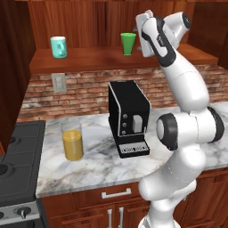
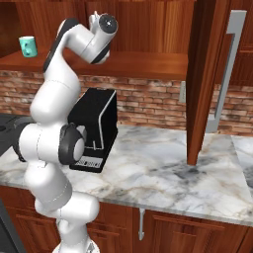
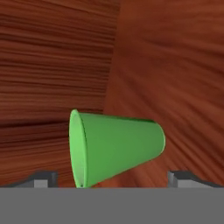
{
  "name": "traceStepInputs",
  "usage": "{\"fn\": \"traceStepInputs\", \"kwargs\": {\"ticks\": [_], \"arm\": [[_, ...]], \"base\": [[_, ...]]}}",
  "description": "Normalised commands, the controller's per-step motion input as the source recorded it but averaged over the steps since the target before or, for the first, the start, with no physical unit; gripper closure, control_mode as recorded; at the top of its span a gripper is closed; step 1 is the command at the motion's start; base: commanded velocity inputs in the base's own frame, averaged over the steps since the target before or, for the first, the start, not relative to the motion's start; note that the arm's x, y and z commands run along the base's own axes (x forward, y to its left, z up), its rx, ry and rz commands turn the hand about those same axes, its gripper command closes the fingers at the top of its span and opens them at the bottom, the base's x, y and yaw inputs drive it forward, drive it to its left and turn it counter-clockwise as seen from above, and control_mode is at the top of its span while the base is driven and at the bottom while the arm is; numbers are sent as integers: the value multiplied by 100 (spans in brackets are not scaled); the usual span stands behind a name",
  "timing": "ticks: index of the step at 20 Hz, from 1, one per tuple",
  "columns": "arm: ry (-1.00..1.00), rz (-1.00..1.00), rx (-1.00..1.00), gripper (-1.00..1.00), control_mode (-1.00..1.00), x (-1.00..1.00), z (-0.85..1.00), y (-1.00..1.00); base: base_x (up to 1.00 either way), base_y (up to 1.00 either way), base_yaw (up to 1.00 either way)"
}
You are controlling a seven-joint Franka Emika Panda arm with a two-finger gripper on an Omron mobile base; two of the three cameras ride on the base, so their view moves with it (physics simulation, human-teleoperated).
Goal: There is a tray on the dining counter. Grab the cup, mug, and pitcher and place them on the tray. The pitcher may be placed next to the tray if it cannot fit the tray.
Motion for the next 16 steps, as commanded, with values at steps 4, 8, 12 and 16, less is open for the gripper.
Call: {"fn": "traceStepInputs", "kwargs": {"ticks": [4,8,12,16], "arm": [[0,0,0,-100,-100,16,0,0],[0,0,0,-100,-100,9,0,0],[4,0,0,-100,-100,0,0,0],[9,0,-2,-100,-100,0,0,1]], "base": [[0,0,0],[0,0,0],[0,0,0],[0,0,0]]}}
